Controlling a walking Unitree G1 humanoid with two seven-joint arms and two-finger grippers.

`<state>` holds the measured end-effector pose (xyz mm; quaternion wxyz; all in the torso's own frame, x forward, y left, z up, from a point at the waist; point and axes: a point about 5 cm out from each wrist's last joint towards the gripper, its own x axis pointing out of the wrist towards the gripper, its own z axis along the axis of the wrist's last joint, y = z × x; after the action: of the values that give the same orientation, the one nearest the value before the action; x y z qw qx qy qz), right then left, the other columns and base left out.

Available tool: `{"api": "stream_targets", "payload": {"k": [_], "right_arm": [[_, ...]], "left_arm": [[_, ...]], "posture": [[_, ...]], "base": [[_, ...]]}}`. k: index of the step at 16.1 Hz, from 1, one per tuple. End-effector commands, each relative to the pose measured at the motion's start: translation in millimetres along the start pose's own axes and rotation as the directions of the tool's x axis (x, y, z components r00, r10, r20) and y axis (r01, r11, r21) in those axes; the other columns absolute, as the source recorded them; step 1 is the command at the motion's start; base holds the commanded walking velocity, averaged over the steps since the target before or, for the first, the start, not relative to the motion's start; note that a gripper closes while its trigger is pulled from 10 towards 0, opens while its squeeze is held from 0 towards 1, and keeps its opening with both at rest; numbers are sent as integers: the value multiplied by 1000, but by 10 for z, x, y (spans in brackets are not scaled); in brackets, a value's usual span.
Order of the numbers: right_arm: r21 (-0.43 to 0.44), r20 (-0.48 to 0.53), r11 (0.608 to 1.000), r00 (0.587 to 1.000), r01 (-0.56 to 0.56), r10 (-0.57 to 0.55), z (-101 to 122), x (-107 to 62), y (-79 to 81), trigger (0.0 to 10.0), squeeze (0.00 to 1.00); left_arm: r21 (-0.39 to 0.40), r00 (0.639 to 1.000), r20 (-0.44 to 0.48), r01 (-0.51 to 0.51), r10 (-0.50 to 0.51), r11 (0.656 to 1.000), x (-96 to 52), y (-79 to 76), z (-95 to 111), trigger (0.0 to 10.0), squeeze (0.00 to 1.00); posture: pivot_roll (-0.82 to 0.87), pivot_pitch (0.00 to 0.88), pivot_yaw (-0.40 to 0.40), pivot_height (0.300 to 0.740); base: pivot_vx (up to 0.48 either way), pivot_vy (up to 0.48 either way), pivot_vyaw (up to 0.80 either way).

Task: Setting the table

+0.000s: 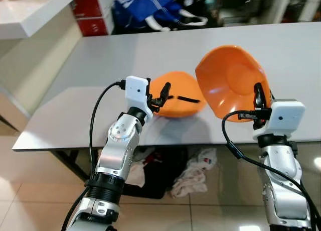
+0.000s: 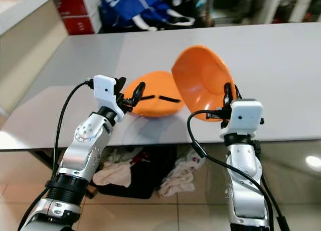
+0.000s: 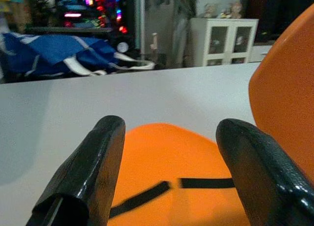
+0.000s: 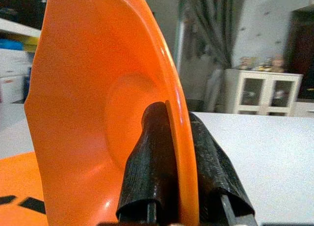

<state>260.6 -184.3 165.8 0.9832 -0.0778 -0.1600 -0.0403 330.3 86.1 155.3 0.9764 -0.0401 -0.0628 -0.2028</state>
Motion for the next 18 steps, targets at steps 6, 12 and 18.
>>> {"api": "stream_targets", "payload": {"k": [6, 12, 18], "right_arm": [[39, 72, 998, 997, -45, 42, 183, 120, 112, 0, 0], [237, 108, 965, 990, -112, 89, 356, 624, 245, 0, 0], [457, -28, 885, 993, -86, 111, 61, 837, 380, 0, 0]], "left_arm": [[-2, 999, 45, 7, -6, 1000, 24, 2, 89, 10000, 0], [-6, 998, 52, 25, -24, 1000, 54, -40, 126, 10000, 0], [-20, 993, 12, 114, -113, 993, -55, -120, 154, 10000, 0]], "posture": [[-50, 0, 106, 736], [-26, 0, 102, 736], [67, 0, 58, 736]], "base": [[216, 0, 0], [0, 0, 0], [0, 0, 0]]}}
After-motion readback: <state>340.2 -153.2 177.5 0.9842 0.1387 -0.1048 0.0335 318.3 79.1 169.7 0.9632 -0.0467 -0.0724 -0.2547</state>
